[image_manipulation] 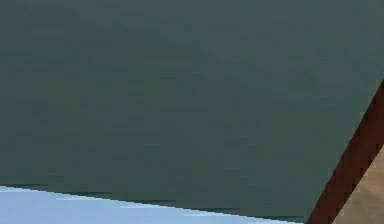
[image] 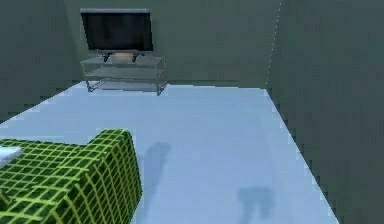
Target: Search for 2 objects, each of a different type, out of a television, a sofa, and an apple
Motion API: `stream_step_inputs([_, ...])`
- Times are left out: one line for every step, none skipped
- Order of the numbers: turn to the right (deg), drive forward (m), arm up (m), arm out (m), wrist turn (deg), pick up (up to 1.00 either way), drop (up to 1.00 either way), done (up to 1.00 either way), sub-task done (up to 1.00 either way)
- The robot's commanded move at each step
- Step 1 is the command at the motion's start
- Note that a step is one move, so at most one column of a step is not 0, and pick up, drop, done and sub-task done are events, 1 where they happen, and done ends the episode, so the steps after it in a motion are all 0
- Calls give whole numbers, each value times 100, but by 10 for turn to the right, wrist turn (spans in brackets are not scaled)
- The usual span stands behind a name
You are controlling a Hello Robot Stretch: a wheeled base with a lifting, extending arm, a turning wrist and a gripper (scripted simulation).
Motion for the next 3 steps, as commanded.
stream_step_inputs([30, 0, 0, 0, 0, 0, 0, 0, 0])
stream_step_inputs([0, 100, 0, 0, 0, 0, 0, 0, 0])
stream_step_inputs([60, 0, 0, 0, 0, 0, 0, 0, 0])
